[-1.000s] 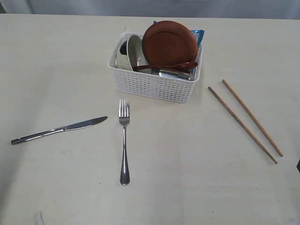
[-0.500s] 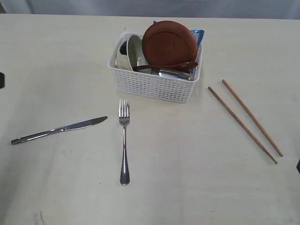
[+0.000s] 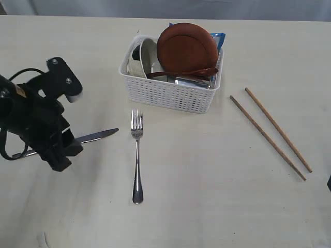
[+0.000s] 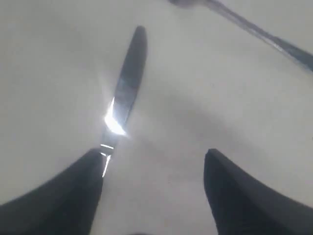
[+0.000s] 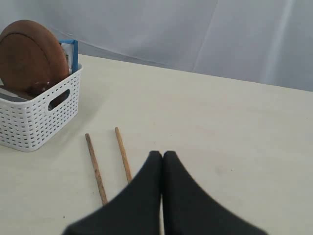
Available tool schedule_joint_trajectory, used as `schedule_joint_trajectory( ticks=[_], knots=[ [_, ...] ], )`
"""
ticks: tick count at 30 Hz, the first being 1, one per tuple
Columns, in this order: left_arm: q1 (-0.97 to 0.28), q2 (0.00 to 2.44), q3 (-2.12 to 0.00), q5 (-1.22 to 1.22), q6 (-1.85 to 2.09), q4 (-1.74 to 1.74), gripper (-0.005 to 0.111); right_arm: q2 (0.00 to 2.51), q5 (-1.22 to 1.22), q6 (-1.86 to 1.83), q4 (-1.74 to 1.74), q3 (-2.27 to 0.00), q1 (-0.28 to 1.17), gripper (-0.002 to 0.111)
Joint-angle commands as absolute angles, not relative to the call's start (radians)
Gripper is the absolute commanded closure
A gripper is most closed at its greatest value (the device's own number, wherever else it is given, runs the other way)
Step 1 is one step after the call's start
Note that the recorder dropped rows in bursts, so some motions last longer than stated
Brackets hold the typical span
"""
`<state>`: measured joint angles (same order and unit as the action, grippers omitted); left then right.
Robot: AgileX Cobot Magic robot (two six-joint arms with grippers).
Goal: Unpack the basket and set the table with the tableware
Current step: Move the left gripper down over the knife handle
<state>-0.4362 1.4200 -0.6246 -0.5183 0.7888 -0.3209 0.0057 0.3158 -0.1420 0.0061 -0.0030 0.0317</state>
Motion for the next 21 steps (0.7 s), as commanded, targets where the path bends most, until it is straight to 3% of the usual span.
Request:
schedule_joint_trajectory(
  ticks=[1, 9, 21],
  knots=[
    [-0.455, 1.516, -0.638, -0.505, 0.706, -0.120, 0.049, 0.000, 0.314, -0.143, 0.000, 0.000, 0.024, 0.109],
    [-0.454, 1.612, -0.640, -0.476, 0.597, 0.162, 0.049, 0.000, 0.314, -0.143, 0.000, 0.000, 0.024, 0.109],
    [-0.452, 1.674, -0.640, -0.434, 0.597, 0.243, 0.051, 0.000, 0.316, -0.143, 0.000, 0.000, 0.024, 0.109]
  ],
)
